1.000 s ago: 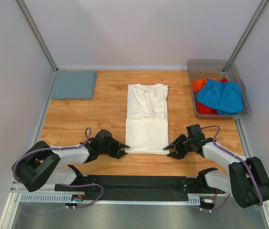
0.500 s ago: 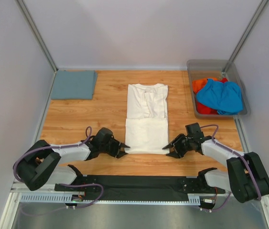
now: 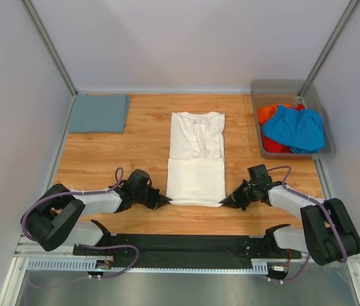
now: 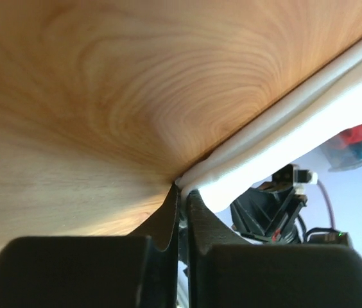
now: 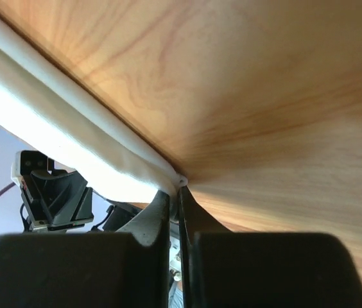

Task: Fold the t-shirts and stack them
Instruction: Fold the tshirt

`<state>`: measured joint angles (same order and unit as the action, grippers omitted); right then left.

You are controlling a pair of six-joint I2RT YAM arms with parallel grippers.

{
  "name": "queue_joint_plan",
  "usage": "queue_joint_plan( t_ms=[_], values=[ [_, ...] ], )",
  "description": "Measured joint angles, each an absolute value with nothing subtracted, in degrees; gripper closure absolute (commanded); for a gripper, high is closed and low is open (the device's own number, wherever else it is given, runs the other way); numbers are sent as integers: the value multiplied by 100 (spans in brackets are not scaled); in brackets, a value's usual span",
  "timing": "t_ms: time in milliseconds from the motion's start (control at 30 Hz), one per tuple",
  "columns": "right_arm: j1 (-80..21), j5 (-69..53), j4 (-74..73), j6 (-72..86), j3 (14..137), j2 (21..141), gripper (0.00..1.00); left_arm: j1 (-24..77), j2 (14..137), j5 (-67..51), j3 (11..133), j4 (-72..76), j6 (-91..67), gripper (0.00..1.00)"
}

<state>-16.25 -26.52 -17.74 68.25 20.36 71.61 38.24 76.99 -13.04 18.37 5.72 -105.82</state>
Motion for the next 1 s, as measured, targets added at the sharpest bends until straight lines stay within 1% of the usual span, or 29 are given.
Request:
queue_joint_plan(
  t_ms=[200, 367, 533, 633, 833, 1000],
  values=[
    [-1616, -3020, -1686, 6243, 2368, 7765, 100, 3667, 7743, -1415, 2045, 318, -9804, 100],
    [-1688, -2941, -1861, 5671, 2383, 7568, 100, 3656, 7627, -1389, 2388, -489, -8759, 100],
    [-2062, -2746, -2484, 5349, 2121, 6506, 100, 3848, 6978, -1463, 2392, -1323, -8049, 100],
    [-2519, -2635, -2880, 5371, 1944, 5675, 100, 4069, 6353, -1457, 2349, -1793, -7815, 100],
    [-3341, -2534, -3535, 5774, 1544, 4333, 100, 4694, 5203, -1420, 2117, -2532, -7819, 100],
    [-3758, -2475, -4018, 6064, 1470, 3625, 100, 5011, 4366, -1424, 1874, -2989, -7972, 100]
  ],
)
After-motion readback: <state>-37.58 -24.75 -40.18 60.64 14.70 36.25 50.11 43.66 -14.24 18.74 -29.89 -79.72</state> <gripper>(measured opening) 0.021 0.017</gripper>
